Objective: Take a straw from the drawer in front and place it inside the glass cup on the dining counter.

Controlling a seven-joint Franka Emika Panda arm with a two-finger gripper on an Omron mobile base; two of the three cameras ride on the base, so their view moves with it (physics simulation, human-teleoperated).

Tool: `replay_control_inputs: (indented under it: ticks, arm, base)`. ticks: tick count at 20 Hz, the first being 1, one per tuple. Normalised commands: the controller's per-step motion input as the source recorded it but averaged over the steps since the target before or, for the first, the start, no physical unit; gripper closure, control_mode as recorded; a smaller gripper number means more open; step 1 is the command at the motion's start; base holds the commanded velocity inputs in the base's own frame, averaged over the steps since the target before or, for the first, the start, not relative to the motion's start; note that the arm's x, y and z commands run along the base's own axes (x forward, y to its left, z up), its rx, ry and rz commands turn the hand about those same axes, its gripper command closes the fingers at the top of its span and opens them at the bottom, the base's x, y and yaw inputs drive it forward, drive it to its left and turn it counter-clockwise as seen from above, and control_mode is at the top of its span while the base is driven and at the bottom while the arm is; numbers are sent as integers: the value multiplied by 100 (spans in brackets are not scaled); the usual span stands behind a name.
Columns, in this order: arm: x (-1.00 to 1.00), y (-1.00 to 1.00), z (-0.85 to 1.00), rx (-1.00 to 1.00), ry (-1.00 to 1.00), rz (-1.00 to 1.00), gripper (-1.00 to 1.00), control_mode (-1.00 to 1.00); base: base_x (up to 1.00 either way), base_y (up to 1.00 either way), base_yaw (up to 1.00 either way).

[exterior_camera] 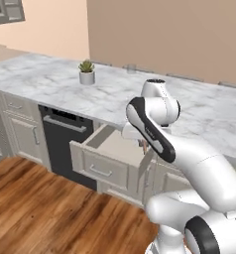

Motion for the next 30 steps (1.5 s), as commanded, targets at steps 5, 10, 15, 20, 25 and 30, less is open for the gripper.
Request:
replay_control_inputs:
  ticks: [5,10,15,20,25,30]
  arm:
    - [0,0,0,0,0,0,100,100]
    - [0,0,0,0,0,0,100,100]
    - [0,0,0,0,0,0,100,100]
    - [0,0,0,0,0,0,100,100]
    - [0,0,0,0,0,0,100,100]
    - [0,0,0,0,0,0,100,100]
  base:
    - [-95,-47,-24]
    - [-76,-92,-29]
    - [-64,-100,-30]
    - [-47,-100,-28]
    - [-20,-100,-28]
    - [13,-100,-42]
